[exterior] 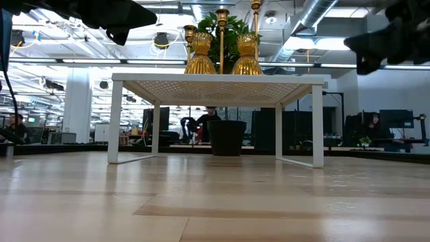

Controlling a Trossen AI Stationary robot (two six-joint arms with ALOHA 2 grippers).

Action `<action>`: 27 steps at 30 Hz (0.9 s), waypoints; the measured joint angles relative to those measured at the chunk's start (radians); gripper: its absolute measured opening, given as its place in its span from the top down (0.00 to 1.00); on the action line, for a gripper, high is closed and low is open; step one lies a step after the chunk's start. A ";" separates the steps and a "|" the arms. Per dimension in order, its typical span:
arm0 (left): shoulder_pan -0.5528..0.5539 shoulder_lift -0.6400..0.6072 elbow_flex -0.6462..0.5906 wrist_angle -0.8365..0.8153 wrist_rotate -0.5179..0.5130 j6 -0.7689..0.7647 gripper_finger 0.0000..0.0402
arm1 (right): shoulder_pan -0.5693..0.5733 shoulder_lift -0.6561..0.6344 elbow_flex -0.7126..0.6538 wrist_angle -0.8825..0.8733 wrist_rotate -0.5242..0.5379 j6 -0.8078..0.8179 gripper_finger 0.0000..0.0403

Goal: Pick & Place candle stick holders
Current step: Return to Home Position

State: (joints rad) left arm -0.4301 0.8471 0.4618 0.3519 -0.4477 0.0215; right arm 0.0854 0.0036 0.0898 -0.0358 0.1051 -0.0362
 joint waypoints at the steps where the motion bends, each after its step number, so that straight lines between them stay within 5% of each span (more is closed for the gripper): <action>1: 0.000 0.000 0.000 0.000 0.000 0.000 0.99 | 0.000 0.000 -0.020 0.023 0.000 0.001 1.00; 27: 0.096 0.000 0.000 0.016 0.059 0.065 0.99 | -0.001 0.015 -0.083 0.067 -0.002 0.019 1.00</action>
State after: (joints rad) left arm -0.3345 0.8471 0.4618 0.3676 -0.3886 0.0863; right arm 0.0845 0.0189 0.0071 0.0311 0.1036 -0.0173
